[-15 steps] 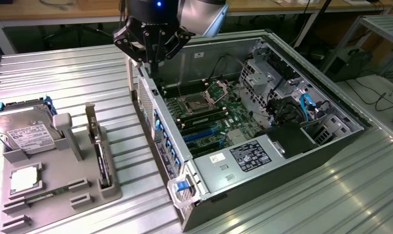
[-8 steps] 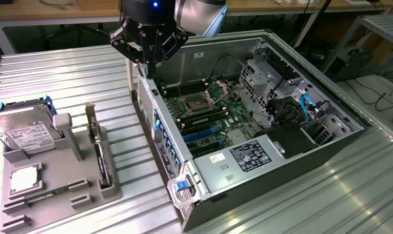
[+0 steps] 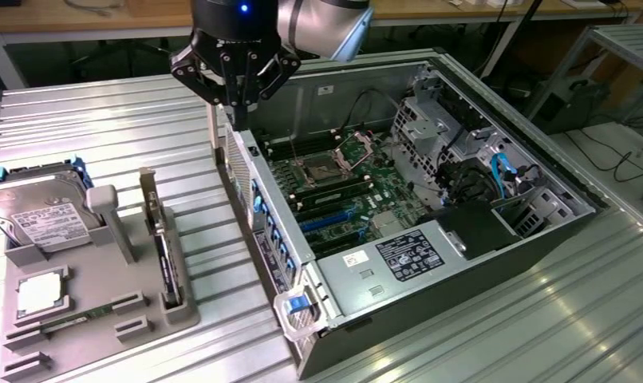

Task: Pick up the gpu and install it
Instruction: 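Reach for the gpu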

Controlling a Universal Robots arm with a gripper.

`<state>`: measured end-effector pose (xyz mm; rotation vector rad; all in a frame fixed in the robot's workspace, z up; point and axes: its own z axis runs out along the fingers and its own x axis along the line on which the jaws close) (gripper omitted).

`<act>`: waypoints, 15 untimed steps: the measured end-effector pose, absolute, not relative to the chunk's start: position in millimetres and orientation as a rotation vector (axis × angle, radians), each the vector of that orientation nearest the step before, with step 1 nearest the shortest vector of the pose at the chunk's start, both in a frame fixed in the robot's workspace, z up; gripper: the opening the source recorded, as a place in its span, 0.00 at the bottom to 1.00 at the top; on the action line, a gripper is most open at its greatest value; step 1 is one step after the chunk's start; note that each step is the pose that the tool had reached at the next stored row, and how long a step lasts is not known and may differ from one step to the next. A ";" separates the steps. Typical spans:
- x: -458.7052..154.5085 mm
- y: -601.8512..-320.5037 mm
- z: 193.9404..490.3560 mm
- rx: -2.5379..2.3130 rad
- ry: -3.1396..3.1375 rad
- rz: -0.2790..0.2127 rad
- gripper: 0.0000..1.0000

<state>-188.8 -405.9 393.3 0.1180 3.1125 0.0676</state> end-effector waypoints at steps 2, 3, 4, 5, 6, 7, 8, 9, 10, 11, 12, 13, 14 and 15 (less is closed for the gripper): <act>-191.6 -406.3 393.3 0.118 3.113 0.068 0.11; -192.7 -406.4 393.3 0.118 3.112 0.068 0.11; -193.7 -406.6 393.3 0.118 3.112 0.068 0.11; -194.6 -407.0 393.4 0.118 3.113 0.068 0.11; -195.6 -407.6 393.3 0.118 3.112 0.068 0.11; -196.6 -408.3 393.3 0.118 3.112 0.068 0.11; -197.3 -409.2 393.3 0.117 3.113 0.068 0.11; -198.0 -410.0 393.3 0.117 3.113 0.068 0.11; -198.6 -410.7 393.2 0.116 3.113 0.068 0.11; -199.2 -411.5 393.3 0.116 3.113 0.068 0.11; -200.3 -413.1 393.2 0.115 3.113 0.068 0.11; -200.9 -413.8 393.2 0.115 3.113 0.068 0.11; -201.3 -414.4 393.3 0.115 3.113 0.068 0.11; -201.9 -415.1 393.3 0.115 3.113 0.068 0.11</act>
